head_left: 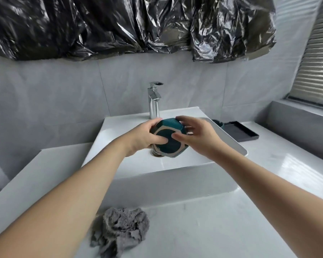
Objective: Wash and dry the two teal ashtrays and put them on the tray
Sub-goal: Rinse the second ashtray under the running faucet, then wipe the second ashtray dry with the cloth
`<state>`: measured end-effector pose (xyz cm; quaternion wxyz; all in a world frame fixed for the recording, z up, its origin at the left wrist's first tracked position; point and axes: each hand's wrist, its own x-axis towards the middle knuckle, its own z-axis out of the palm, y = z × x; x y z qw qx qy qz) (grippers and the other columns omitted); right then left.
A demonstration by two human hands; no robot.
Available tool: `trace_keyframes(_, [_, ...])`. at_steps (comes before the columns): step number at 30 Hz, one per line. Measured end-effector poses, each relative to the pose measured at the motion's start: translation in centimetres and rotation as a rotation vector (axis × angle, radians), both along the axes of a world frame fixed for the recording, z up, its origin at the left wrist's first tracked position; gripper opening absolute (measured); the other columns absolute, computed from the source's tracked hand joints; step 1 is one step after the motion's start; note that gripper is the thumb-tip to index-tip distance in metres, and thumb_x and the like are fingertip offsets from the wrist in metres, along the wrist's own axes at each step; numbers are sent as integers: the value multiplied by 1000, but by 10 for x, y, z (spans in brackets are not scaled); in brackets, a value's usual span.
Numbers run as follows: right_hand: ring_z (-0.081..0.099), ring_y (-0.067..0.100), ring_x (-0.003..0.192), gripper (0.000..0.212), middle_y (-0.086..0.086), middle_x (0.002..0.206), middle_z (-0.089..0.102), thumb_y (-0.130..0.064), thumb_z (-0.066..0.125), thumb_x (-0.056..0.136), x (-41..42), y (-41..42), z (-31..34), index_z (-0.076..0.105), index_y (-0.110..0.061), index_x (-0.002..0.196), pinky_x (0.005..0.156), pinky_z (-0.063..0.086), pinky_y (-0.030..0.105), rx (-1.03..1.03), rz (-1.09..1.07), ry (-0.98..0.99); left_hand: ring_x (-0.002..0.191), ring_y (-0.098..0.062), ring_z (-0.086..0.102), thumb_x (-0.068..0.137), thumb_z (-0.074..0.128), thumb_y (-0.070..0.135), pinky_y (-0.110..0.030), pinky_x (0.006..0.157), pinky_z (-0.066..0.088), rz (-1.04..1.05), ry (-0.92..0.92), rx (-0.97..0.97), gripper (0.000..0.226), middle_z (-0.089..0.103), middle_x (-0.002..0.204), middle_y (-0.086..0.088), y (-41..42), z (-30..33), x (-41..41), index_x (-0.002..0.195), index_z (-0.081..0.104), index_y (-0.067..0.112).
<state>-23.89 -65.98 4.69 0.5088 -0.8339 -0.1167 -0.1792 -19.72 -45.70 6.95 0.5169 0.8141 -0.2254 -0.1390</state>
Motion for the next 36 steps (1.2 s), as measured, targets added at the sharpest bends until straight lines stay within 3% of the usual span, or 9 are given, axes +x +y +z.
trace_keyframes(5, [67, 11, 102, 55, -1, 114, 68, -11, 82, 76, -4, -4, -2, 56, -30, 121, 94, 54, 30, -10, 88, 15, 101, -25, 67, 72, 83, 15, -39, 88, 57, 110, -252, 94, 49, 67, 110, -5, 3, -2, -13, 113, 56, 20])
trace_keyframes(9, [65, 18, 102, 43, 7, 116, 68, -9, 67, 87, -1, -8, -1, 56, -7, 128, 101, 50, 35, 294, 275, 426, 94, -18, 59, 73, 81, 23, -32, 77, 52, 206, -644, 293, 46, 63, 101, 6, 6, -10, -20, 109, 51, 22])
trace_keyframes(12, [68, 38, 92, 39, 26, 107, 68, -30, 52, 97, 3, -12, 4, 59, 5, 114, 90, 58, 42, 611, 246, 675, 97, -22, 55, 75, 72, 22, -30, 71, 43, 152, -936, 366, 37, 55, 97, 7, 7, -18, -22, 105, 51, 18])
trace_keyframes(16, [70, 36, 81, 33, 24, 102, 66, -31, 54, 99, 6, -10, 6, 58, 0, 109, 76, 62, 40, 531, 186, 841, 114, -22, 52, 75, 54, 35, -38, 78, 57, 12, -1165, 442, 40, 61, 115, -2, 6, -24, -22, 111, 46, 20])
trace_keyframes(23, [70, 30, 66, 25, 17, 96, 64, -25, 64, 93, 4, -3, 4, 61, -2, 100, 69, 62, 36, 488, 93, 794, 136, -13, 33, 88, 59, 12, -37, 95, 49, 90, -919, 694, 53, 31, 153, 10, 21, -19, -36, 135, 41, 26])
trace_keyframes(26, [69, 29, 60, 27, 17, 89, 64, -25, 65, 92, 2, -2, 5, 58, -2, 103, 61, 62, 34, 476, 2, 748, 97, -19, 58, 89, 47, 15, -34, 82, 51, 242, -618, 665, 27, 56, 124, 5, 33, -6, -64, 112, 51, 29])
trace_keyframes(29, [67, 29, 63, 19, 16, 83, 64, -21, 66, 89, -3, 2, 8, 59, -4, 94, 66, 61, 35, 440, -94, 687, 89, -18, 59, 84, 49, 27, -34, 78, 52, 94, -341, 984, 12, 61, 101, 4, 36, -4, -102, 95, 55, 28])
trace_keyframes(33, [69, 29, 63, 28, 15, 89, 65, -23, 68, 87, -11, 11, 6, 61, -3, 106, 66, 62, 37, 409, -127, 645, 109, -28, 60, 78, 56, 50, -35, 88, 51, 7, -199, 1454, 50, 62, 119, -4, 31, -59, -143, 120, 54, 23])
trace_keyframes(36, [70, 27, 56, 35, 17, 97, 67, -24, 69, 85, -17, 19, 3, 60, -2, 111, 57, 61, 34, 415, -131, 618, 114, -36, 59, 80, 54, 44, -43, 92, 52, 100, -206, 1441, 60, 48, 130, -13, 44, -105, -145, 135, 40, 22])
